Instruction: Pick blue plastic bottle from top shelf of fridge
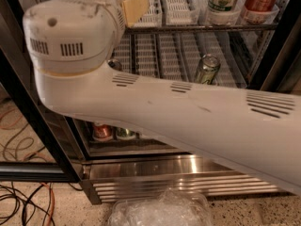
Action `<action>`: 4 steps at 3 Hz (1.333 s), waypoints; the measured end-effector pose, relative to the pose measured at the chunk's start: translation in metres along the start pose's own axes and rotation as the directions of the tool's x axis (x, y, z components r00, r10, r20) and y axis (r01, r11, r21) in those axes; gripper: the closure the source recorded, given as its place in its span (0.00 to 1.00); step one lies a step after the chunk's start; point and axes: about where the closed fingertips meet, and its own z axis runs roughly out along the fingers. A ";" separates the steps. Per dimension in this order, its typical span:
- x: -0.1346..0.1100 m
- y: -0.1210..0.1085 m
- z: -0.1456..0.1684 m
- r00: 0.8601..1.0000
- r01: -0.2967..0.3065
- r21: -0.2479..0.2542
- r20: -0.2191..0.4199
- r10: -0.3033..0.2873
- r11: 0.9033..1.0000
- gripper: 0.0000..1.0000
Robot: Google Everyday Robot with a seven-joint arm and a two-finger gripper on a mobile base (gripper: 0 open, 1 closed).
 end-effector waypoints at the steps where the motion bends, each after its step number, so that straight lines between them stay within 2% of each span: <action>1: -0.001 -0.020 0.014 0.999 0.022 0.126 0.033 -0.026 0.992 0.00; 2: -0.020 -0.030 0.013 0.990 0.078 0.179 0.098 -0.096 0.981 0.00; 4: -0.013 -0.023 0.019 0.988 0.112 0.172 0.089 -0.129 0.979 0.00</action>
Offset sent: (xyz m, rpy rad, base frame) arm 0.0187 -0.0296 0.0356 0.2709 -0.2255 -0.1717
